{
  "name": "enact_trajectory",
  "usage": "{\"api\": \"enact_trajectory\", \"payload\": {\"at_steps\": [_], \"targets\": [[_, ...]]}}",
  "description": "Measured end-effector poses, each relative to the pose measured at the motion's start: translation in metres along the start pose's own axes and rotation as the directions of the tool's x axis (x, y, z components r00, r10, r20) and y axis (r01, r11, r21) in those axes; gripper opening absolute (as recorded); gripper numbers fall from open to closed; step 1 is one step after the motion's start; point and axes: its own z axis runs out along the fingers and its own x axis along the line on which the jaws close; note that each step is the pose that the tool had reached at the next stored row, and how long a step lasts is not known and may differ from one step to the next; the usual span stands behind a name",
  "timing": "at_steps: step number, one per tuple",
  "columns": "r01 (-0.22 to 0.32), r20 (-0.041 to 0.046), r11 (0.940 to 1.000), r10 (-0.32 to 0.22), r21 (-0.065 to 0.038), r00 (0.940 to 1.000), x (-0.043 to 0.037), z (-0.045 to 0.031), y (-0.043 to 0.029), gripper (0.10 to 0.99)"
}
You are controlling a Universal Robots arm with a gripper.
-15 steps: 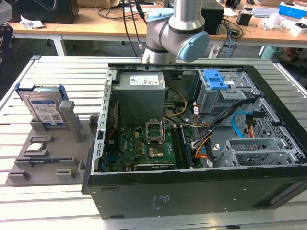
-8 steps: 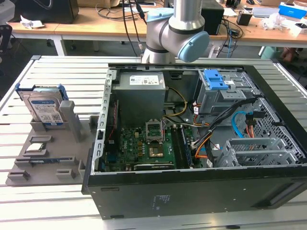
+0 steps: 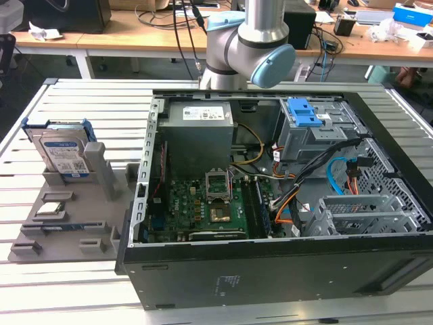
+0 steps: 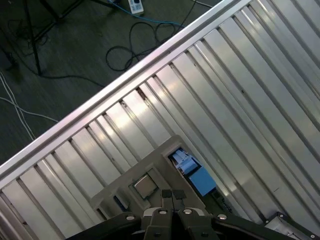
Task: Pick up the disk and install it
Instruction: 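Pick up the disk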
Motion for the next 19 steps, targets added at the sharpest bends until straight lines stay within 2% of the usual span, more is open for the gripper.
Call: {"api": "enact_trajectory", "payload": {"at_steps": [5, 11, 15, 19], "targets": [[0.055, -0.0025, 0.9985, -0.055, -0.001, 0.9985, 0.0000, 0.0000, 0.0000, 0.106], [0.120, -0.0053, 0.9927, -0.120, -0.003, 0.9927, 0.0000, 0.0000, 0.0000, 0.106], [0.155, -0.0067, 0.9880, -0.155, -0.004, 0.9880, 0.0000, 0.0000, 0.0000, 0.106], [0.197, -0.0084, 0.9804, -0.197, -0.005, 0.9804, 0.0000, 0.0000, 0.0000, 0.106]]}}
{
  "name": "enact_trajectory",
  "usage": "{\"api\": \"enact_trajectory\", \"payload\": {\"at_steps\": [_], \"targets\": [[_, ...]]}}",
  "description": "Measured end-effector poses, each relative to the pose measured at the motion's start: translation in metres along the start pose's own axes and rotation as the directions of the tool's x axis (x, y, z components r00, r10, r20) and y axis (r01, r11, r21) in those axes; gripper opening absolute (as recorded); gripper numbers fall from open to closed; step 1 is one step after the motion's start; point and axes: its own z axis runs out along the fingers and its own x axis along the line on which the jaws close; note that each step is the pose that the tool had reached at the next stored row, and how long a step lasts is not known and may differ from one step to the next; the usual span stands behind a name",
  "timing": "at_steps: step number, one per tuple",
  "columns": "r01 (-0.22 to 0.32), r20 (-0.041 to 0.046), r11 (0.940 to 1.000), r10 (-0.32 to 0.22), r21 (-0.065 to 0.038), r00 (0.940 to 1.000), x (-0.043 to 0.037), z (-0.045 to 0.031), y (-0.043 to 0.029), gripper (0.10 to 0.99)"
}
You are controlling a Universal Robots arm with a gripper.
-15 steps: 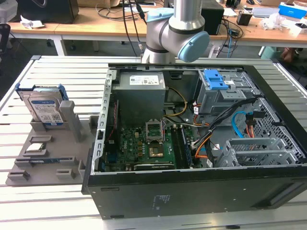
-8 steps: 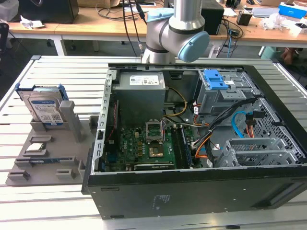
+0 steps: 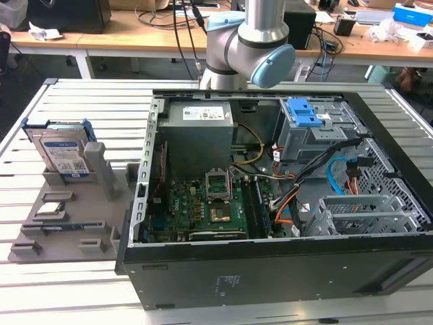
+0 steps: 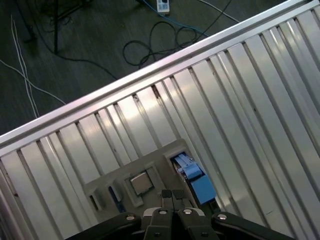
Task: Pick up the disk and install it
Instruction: 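Pick up the disk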
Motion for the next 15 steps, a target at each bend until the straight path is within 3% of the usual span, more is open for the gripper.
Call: {"api": "enact_trajectory", "payload": {"at_steps": [8, 15], "targets": [[0.092, -0.0041, 0.9957, -0.092, -0.002, 0.9957, 0.0000, 0.0000, 0.0000, 0.106], [0.199, -0.0085, 0.9801, -0.199, -0.006, 0.9800, 0.0000, 0.0000, 0.0000, 0.106]]}}
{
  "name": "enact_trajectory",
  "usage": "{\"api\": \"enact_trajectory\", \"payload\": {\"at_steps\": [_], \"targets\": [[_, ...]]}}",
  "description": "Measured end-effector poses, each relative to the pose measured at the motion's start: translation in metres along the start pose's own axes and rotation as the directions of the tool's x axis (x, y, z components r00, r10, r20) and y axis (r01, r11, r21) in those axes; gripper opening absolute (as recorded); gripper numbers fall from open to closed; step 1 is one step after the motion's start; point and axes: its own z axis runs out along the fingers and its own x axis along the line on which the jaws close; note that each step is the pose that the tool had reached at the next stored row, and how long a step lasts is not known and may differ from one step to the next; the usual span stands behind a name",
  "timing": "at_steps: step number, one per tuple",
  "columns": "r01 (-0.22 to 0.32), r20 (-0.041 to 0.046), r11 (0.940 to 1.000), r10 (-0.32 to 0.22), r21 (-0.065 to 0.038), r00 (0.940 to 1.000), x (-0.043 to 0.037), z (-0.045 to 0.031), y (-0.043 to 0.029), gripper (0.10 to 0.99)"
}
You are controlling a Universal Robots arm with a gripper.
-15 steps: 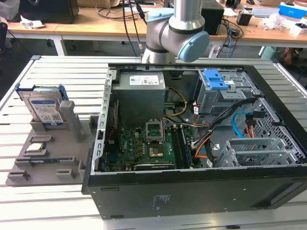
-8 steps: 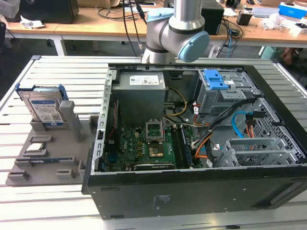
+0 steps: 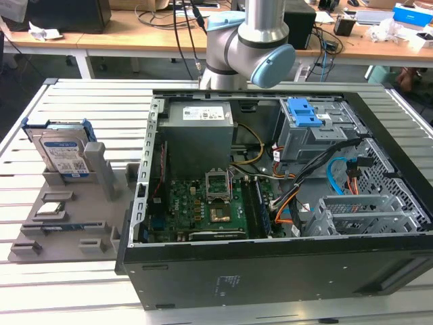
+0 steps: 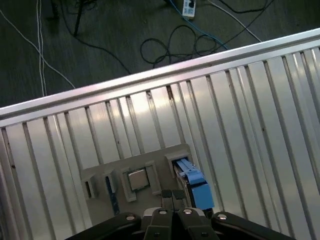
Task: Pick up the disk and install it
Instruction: 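Pick up the disk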
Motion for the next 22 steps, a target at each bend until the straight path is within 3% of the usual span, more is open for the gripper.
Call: {"api": "enact_trajectory", "payload": {"at_steps": [15, 22], "targets": [[0.117, -0.0051, 0.9931, -0.117, -0.003, 0.9931, 0.0000, 0.0000, 0.0000, 0.106], [0.172, -0.0074, 0.9851, -0.172, -0.005, 0.9851, 0.0000, 0.0000, 0.0000, 0.106]]}}
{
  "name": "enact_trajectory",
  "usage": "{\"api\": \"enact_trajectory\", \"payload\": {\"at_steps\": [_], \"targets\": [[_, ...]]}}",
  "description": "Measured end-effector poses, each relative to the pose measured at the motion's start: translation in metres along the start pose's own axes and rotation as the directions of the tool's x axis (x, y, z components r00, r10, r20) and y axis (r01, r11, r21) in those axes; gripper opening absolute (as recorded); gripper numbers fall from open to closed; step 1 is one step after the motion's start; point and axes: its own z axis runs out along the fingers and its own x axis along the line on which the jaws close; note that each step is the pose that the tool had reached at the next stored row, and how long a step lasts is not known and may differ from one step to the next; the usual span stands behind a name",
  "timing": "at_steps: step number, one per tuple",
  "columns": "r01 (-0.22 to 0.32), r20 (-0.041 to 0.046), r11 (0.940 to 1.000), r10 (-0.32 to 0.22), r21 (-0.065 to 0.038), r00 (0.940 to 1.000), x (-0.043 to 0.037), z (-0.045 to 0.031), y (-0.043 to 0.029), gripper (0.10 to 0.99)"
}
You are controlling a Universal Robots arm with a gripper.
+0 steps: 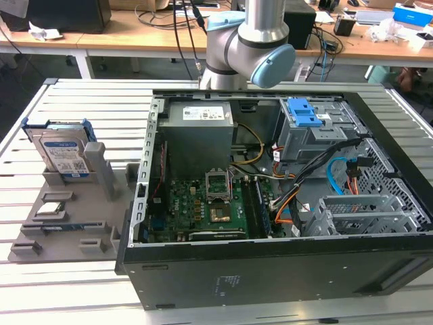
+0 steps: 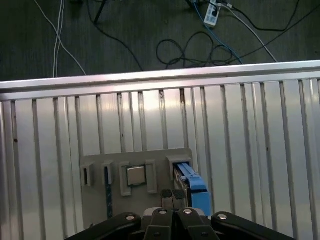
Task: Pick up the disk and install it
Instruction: 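Pick up the disk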
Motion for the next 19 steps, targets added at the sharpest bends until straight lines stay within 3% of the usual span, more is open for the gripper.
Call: {"api": "enact_trajectory", "payload": {"at_steps": [11, 17, 19], "targets": [[0.080, -0.0036, 0.9968, -0.080, -0.002, 0.9968, 0.0000, 0.0000, 0.0000, 0.106], [0.083, -0.0037, 0.9965, -0.083, -0.002, 0.9965, 0.0000, 0.0000, 0.0000, 0.106], [0.085, -0.0038, 0.9964, -0.085, -0.002, 0.9964, 0.0000, 0.0000, 0.0000, 0.169]]}}
